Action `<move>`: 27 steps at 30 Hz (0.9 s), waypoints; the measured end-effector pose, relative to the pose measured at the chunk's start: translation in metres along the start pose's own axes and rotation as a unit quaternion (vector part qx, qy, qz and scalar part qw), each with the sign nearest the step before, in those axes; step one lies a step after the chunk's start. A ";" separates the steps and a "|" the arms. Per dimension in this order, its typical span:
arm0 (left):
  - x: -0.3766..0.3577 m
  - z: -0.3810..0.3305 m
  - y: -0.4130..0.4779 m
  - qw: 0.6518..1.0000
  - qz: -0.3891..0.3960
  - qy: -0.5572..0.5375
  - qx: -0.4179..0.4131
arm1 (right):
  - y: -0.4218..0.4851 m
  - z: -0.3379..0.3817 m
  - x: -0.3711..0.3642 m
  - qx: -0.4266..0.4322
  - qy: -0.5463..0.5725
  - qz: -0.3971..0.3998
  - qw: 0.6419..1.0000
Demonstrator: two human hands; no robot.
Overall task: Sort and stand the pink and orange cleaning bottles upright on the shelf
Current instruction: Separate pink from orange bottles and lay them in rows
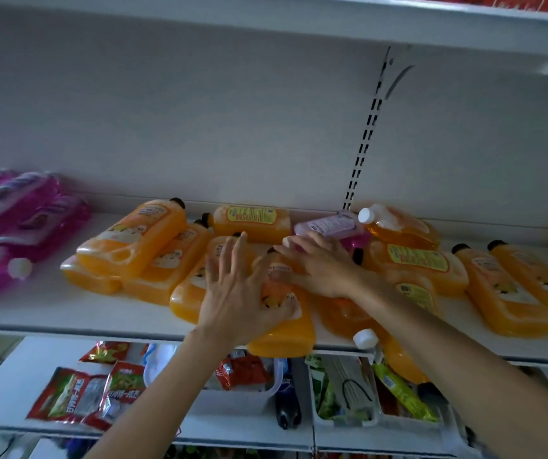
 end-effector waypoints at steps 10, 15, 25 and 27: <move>-0.016 0.002 0.010 0.994 0.104 0.026 0.025 | 0.001 -0.037 0.034 -0.089 0.034 -0.111 0.989; -0.012 0.005 0.018 0.996 0.085 0.022 0.034 | 0.018 -0.023 0.038 -0.132 0.027 -0.033 0.990; -0.009 0.006 0.009 0.998 0.031 -0.004 0.048 | 0.037 -0.038 0.032 -0.134 0.019 -0.027 0.990; -0.008 0.006 0.009 0.998 0.027 -0.003 0.050 | 0.041 -0.042 0.024 -0.173 0.020 0.007 0.985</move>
Point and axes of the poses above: each hand's wrist, its own y-axis towards the middle knuckle, its own x-axis out of the back of the hand, z = x × y, the point moved 10 cm from there along y, towards the middle knuckle, and after that the axes turned 6 degrees about z, right-handed, at the moved point
